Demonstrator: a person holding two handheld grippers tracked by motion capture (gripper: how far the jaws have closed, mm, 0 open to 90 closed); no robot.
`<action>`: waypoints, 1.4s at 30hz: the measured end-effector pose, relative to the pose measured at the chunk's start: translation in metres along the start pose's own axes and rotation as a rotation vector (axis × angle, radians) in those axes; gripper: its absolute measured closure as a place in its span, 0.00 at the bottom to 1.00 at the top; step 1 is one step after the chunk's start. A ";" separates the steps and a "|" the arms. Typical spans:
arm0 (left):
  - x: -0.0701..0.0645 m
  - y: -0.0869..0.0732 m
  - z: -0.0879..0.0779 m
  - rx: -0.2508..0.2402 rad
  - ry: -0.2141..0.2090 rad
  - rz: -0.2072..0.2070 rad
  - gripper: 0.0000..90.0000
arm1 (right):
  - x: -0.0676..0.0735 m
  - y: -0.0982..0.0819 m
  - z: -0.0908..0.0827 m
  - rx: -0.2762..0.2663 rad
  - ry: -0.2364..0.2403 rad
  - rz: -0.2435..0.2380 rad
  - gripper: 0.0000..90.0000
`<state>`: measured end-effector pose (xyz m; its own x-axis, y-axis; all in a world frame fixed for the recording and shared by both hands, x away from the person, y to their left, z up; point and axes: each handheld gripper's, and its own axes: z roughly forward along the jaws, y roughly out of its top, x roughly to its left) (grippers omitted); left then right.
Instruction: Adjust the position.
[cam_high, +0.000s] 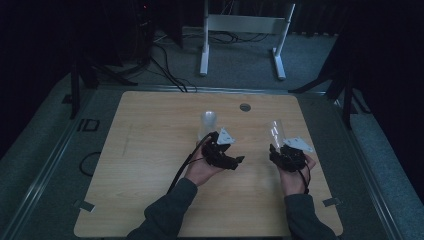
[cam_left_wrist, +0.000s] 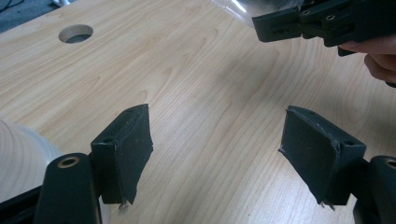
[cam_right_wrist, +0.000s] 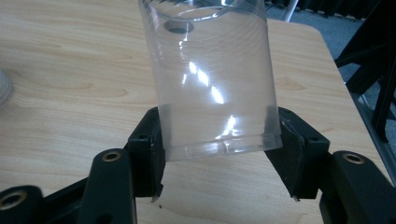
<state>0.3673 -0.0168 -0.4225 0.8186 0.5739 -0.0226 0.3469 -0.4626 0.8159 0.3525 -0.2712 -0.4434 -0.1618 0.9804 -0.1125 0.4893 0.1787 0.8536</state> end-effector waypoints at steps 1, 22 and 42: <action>0.000 0.000 0.000 -0.001 0.002 -0.002 0.27 | 0.000 0.000 0.000 -0.006 0.000 0.000 0.46; -0.002 0.008 0.003 -0.025 0.004 -0.016 0.27 | 0.004 0.001 -0.012 -0.136 -0.012 0.019 0.46; 0.000 0.020 0.001 -0.072 -0.047 -0.063 0.27 | 0.004 0.002 -0.032 -0.253 -0.017 0.049 0.46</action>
<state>0.3743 -0.0264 -0.4070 0.8172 0.5674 -0.1011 0.3662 -0.3757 0.8513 0.3259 -0.2690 -0.4257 -0.1276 0.9890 -0.0748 0.2655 0.1067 0.9582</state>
